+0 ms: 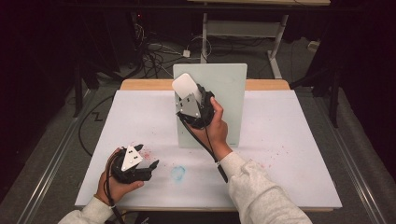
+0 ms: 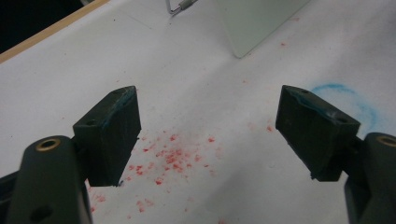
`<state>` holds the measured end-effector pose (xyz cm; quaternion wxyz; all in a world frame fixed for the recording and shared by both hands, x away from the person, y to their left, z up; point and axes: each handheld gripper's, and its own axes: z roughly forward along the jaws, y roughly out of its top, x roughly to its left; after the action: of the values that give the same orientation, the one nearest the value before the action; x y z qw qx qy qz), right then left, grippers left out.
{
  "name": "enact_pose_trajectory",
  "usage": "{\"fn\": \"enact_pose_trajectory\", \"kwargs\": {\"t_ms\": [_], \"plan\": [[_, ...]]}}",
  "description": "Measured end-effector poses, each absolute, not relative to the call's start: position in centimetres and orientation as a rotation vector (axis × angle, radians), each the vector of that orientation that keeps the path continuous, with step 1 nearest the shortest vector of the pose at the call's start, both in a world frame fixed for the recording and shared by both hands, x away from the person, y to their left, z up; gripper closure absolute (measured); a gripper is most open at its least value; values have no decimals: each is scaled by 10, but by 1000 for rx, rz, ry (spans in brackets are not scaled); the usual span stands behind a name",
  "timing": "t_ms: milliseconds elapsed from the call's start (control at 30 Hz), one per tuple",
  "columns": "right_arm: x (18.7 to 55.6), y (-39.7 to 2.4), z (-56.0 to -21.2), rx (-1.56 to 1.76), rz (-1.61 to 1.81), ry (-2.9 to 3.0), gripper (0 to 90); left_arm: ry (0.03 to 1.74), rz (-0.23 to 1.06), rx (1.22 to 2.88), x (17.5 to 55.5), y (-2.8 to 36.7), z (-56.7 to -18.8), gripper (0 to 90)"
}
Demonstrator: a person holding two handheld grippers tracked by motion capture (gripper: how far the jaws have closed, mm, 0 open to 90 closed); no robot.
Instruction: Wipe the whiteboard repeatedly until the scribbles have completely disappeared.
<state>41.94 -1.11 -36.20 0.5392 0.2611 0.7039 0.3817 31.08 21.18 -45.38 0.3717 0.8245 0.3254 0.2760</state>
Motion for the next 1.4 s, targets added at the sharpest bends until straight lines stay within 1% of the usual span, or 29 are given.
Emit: {"fn": "enact_pose_trajectory", "kwargs": {"t_ms": [467, 800, 1067, 1400], "plan": [[417, -17, -364, 616, 891, 1700, 312, 847, 696, 2117, 310, 212, -454, 213], [420, -43, -357, 682, 900, 1673, 312, 843, 709, 2117, 310, 213, -455, 213], [420, -64, -357, 713, 896, 1649, 312, 855, 696, 2122, 310, 211, -455, 213], [422, -49, -353, 708, 897, 1646, 312, 851, 693, 2123, 311, 211, -456, 216]]}}
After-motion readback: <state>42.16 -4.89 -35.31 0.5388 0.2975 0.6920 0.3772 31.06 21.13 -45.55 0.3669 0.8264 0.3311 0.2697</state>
